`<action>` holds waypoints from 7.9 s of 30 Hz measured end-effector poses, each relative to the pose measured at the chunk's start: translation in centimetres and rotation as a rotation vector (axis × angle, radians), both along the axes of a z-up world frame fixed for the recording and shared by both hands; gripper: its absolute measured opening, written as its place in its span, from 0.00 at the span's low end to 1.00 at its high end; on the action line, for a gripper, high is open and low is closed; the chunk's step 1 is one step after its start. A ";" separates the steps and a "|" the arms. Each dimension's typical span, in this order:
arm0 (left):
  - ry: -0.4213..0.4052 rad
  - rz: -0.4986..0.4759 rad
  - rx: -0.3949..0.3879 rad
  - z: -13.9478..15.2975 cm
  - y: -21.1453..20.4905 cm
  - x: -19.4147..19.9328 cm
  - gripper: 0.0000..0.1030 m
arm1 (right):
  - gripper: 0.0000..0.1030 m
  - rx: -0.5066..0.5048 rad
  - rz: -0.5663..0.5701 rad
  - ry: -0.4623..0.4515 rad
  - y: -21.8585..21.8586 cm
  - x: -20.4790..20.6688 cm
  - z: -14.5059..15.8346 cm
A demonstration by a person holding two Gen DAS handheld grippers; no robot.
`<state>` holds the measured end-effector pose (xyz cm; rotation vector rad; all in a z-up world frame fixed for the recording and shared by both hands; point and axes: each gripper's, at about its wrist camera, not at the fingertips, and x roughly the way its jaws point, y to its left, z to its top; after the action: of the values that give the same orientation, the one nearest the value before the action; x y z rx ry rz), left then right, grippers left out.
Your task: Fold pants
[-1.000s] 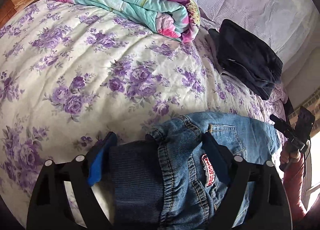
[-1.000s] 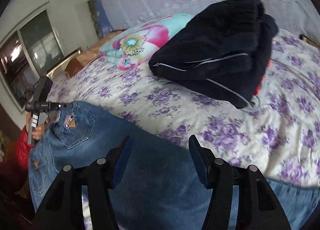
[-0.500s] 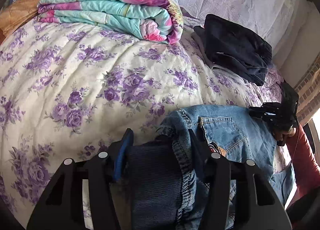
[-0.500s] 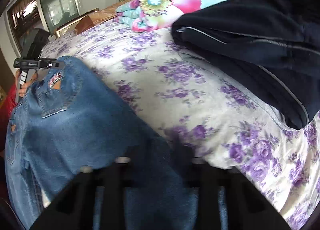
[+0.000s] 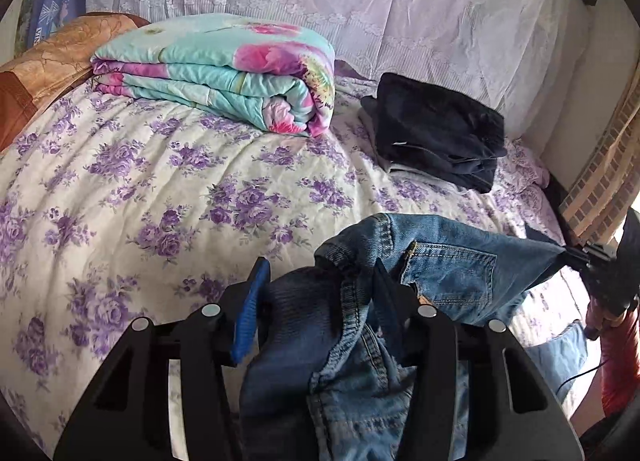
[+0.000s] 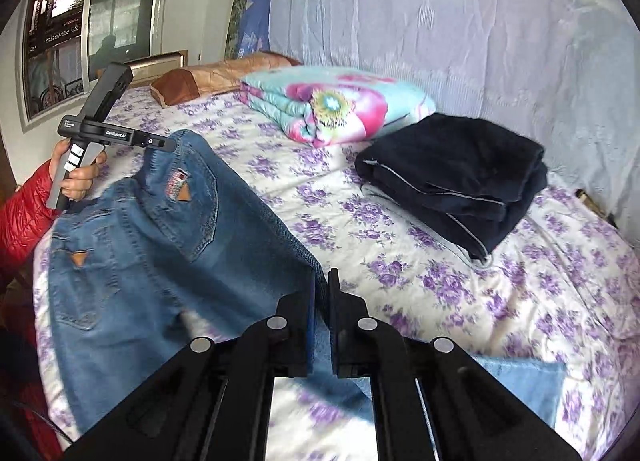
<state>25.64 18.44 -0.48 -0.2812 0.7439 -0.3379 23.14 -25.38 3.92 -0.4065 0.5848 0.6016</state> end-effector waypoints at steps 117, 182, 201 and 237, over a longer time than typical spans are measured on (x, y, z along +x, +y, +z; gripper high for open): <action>-0.140 0.182 0.262 -2.6 -8.4 -20.2 0.85 | 0.49 0.258 -0.127 0.060 -1.2 -21.8 -5.8; -0.042 0.269 0.191 -4.5 -7.1 -21.5 0.94 | 0.62 0.232 -0.463 -0.015 -5.6 -20.6 -5.9; -0.080 0.274 0.210 -4.6 -5.3 -21.7 0.95 | 0.06 0.328 -0.285 0.231 2.1 -12.3 -8.0; -0.133 0.328 0.422 -4.2 -11.0 -19.3 0.95 | 0.90 0.403 -0.365 0.180 -0.2 -14.7 -9.2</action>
<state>6.33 7.44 -4.71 0.0210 0.6084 0.1126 8.48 -25.58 -5.29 0.1358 0.6718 0.3913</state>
